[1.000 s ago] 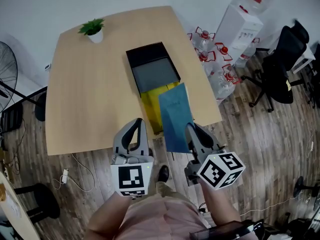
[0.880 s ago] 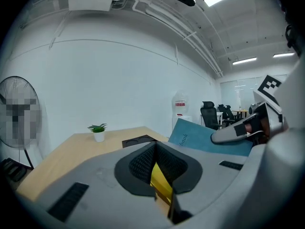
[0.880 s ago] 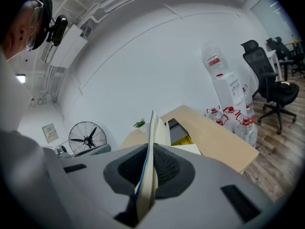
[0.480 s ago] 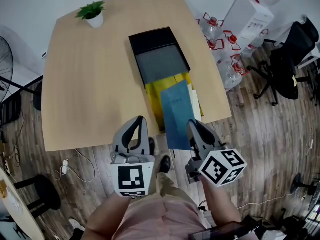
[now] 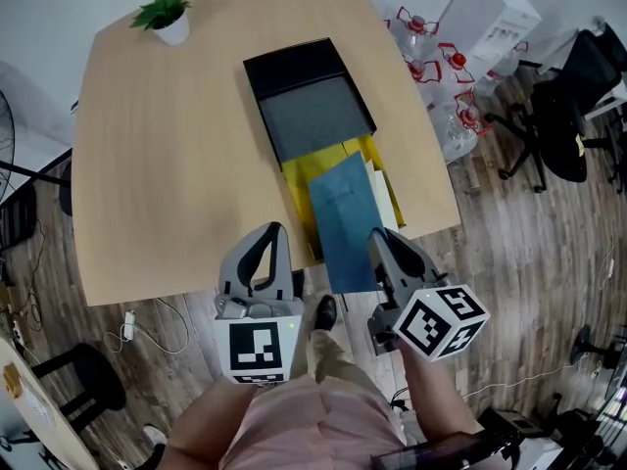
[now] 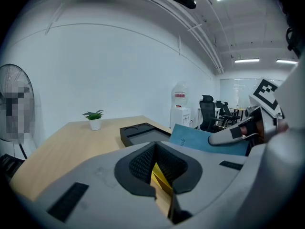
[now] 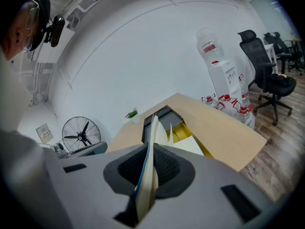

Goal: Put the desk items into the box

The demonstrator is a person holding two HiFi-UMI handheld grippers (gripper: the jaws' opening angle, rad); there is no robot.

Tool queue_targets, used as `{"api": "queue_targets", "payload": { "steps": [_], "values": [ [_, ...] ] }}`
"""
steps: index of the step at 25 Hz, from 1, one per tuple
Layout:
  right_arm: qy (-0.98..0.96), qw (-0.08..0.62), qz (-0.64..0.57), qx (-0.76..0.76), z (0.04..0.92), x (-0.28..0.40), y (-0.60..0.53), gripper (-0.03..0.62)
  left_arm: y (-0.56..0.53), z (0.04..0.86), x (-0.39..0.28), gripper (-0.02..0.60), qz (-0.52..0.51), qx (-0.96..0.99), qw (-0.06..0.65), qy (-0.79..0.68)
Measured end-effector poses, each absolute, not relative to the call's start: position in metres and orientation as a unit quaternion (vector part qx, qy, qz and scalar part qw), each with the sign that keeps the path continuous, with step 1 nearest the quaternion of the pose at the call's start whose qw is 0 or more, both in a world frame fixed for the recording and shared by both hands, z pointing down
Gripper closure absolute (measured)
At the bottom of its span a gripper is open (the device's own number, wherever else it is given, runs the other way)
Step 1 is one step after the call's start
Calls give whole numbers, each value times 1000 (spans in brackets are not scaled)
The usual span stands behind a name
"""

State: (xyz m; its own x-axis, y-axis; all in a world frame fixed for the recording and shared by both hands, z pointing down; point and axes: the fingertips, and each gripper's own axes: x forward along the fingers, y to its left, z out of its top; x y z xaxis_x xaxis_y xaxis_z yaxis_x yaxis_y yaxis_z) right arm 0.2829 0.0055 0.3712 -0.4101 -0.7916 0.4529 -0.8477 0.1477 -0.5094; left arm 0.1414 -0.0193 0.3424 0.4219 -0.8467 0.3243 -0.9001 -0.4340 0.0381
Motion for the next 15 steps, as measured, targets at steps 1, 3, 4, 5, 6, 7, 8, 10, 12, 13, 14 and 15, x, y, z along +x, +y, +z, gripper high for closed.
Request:
{"api": "queue_targets", "payload": {
  "steps": [1, 3, 4, 5, 6, 7, 8, 10, 12, 13, 14, 15],
  "values": [
    [-755, 41, 365, 544, 373, 284, 3, 565, -21, 343, 143, 569, 129, 838, 105, -520],
    [-750, 46, 366, 550, 377, 288, 0, 565, -26, 345, 146, 569, 132, 842, 104, -513],
    [-747, 48, 367, 553, 379, 290, -2, 565, -28, 346, 148, 569, 134, 844, 103, -509],
    [-744, 52, 368, 556, 382, 293, -4, 565, -30, 347, 149, 569, 136, 845, 103, -507],
    [-741, 55, 370, 558, 385, 296, -5, 563, -32, 347, 150, 569, 135, 846, 104, -505],
    [-738, 59, 371, 561, 388, 299, -7, 563, -35, 348, 152, 569, 135, 846, 107, -504],
    [-734, 64, 373, 563, 391, 302, -9, 563, -37, 349, 153, 569, 136, 847, 109, -503],
    [-728, 72, 377, 568, 398, 308, -13, 562, -43, 352, 154, 569, 139, 847, 114, -500],
    [-722, 81, 383, 570, 406, 312, -17, 559, -49, 356, 154, 569, 140, 847, 121, -498],
    [-720, 87, 387, 570, 411, 313, -18, 556, -51, 358, 155, 569, 141, 847, 124, -497],
    [-718, 92, 391, 569, 416, 313, -19, 553, -53, 359, 156, 569, 142, 849, 124, -494],
    [-715, 97, 394, 568, 420, 313, -20, 550, -54, 360, 157, 569, 144, 851, 123, -491]
  ]
}}
